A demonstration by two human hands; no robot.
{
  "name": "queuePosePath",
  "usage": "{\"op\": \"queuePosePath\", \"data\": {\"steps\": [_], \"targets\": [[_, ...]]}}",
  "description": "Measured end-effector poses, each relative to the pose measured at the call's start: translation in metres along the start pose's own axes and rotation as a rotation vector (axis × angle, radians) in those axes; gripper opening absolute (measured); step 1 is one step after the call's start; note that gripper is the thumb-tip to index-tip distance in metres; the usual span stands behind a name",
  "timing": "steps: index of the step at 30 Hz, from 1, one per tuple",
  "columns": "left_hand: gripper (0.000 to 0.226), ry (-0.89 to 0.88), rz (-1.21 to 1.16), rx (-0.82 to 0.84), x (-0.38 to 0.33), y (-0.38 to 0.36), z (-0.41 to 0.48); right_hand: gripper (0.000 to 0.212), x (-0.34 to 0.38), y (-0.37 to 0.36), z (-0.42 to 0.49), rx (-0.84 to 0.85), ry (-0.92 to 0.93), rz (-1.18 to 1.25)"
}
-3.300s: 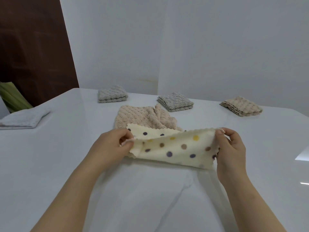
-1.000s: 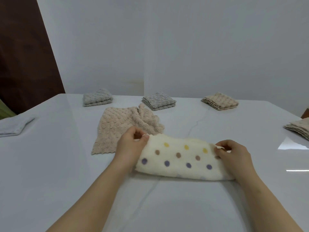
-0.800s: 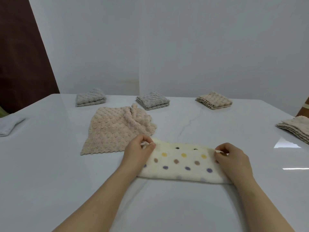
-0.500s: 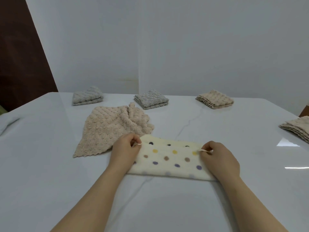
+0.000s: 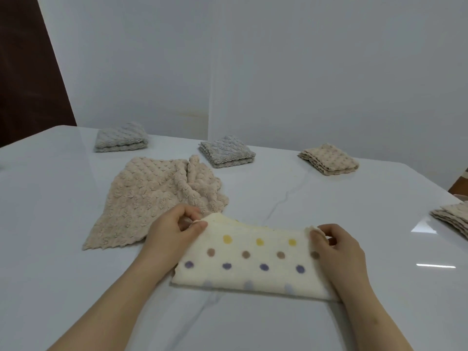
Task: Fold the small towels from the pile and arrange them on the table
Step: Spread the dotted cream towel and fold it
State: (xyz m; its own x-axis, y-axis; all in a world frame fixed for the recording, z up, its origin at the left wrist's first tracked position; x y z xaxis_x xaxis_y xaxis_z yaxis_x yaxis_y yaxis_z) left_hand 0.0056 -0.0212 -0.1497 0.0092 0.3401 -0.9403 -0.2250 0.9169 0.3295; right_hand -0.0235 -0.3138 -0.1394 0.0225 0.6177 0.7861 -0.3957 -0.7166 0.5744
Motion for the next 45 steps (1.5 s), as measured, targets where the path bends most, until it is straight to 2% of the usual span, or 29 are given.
{"op": "queuePosePath", "data": {"steps": [4, 8, 10, 12, 16, 21, 24, 26, 28, 30, 32, 34, 36, 39, 42, 45], "targets": [[0.019, -0.012, 0.016, -0.032, 0.003, 0.001, 0.008, 0.014, -0.006, -0.012, 0.008, 0.095, 0.005, -0.211], [0.011, 0.036, 0.042, 0.02, 0.004, -0.002, 0.022, 0.008, -0.004, -0.019, 0.014, 0.159, -0.015, -0.356], [0.015, 0.06, -0.027, 0.091, 0.007, -0.005, 0.027, 0.011, -0.002, -0.02, 0.015, 0.174, -0.017, -0.368], [0.023, 0.076, 0.029, 0.15, 0.008, -0.006, 0.032, 0.008, 0.0, -0.021, 0.017, 0.183, 0.002, -0.378], [0.022, 0.09, 0.09, 0.162, 0.009, -0.007, 0.037, 0.013, -0.001, -0.023, 0.017, 0.176, 0.029, -0.325], [0.031, 0.178, -0.228, 0.254, 0.01, -0.007, 0.035, 0.01, -0.003, -0.015, 0.013, 0.078, -0.022, -0.088], [0.022, 0.21, -0.349, 0.343, 0.006, -0.01, 0.029, 0.007, -0.001, -0.017, 0.012, 0.114, -0.017, -0.13], [0.02, 0.193, -0.289, 0.395, 0.003, -0.012, 0.028, 0.017, 0.002, -0.024, 0.012, 0.176, 0.007, -0.284], [0.028, 0.151, -0.116, 0.431, 0.001, -0.013, 0.026, 0.036, 0.004, -0.028, 0.011, 0.218, 0.023, -0.445], [0.029, 0.091, 0.082, 0.421, -0.002, -0.015, 0.027, 0.029, 0.008, -0.029, 0.011, 0.231, 0.053, -0.481], [0.026, 0.058, 0.157, 0.394, -0.002, -0.014, 0.029, 0.007, 0.009, -0.028, 0.011, 0.226, 0.083, -0.399], [0.02, 0.072, 0.146, 0.388, -0.001, -0.011, 0.029, 0.018, 0.009, -0.029, 0.01, 0.212, 0.108, -0.281], [0.024, 0.104, 0.076, 0.389, -0.001, -0.005, 0.03, 0.019, 0.01, -0.026, 0.009, 0.179, 0.096, -0.152], [0.037, 0.138, -0.137, 0.412, -0.005, 0.0, 0.028, 0.022, 0.01, -0.024, 0.008, 0.169, 0.058, 0.026], [0.021, 0.18, -0.357, 0.42, -0.01, -0.001, 0.024, 0.028, 0.009, -0.023, 0.009, 0.171, 0.049, 0.132], [0.03, 0.185, -0.488, 0.363, -0.014, -0.002, 0.024, 0.027, 0.006, -0.019, 0.011, 0.129, 0.016, 0.247]]}}
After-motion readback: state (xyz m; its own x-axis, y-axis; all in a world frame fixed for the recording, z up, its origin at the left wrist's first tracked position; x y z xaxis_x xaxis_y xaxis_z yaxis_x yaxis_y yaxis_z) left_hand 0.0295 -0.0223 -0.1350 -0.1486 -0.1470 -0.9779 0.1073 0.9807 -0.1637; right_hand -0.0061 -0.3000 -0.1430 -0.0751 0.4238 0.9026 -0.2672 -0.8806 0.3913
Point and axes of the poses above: each hand's wrist, its own z-axis towards the middle knuckle, its own y-axis out of the back of the hand, x = y × z, the point moved 6 cm from there along z, towards the middle knuckle, and after that the axes turned 6 degrees about y, right-handed, at the moved point
